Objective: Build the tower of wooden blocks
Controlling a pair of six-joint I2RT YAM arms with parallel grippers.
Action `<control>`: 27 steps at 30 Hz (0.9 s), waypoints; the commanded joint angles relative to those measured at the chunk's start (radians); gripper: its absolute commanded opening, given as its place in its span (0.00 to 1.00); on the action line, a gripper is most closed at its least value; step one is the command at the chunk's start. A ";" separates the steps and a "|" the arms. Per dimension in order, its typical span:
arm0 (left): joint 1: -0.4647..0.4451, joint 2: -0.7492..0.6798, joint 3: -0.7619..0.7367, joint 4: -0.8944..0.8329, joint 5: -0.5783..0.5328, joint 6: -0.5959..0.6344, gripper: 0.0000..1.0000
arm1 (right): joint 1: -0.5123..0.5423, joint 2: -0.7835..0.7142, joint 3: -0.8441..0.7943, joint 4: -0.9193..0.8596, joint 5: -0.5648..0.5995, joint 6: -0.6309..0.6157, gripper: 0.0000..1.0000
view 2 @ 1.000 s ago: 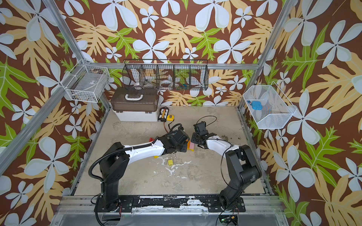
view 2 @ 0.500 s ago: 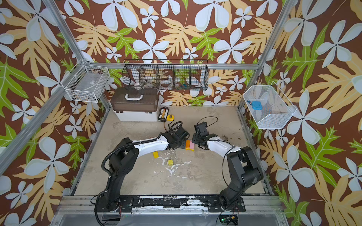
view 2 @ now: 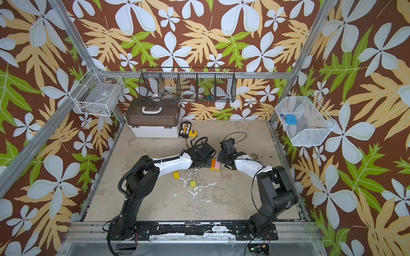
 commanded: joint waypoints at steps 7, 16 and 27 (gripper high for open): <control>0.003 0.005 0.010 -0.003 0.011 -0.001 0.43 | 0.001 0.007 0.001 -0.004 0.004 0.011 0.38; 0.005 0.006 0.015 0.007 0.031 -0.001 0.43 | 0.000 0.010 0.003 -0.004 0.000 0.010 0.37; 0.008 0.009 0.014 0.013 0.048 -0.003 0.43 | 0.000 0.013 0.003 -0.005 -0.002 0.012 0.37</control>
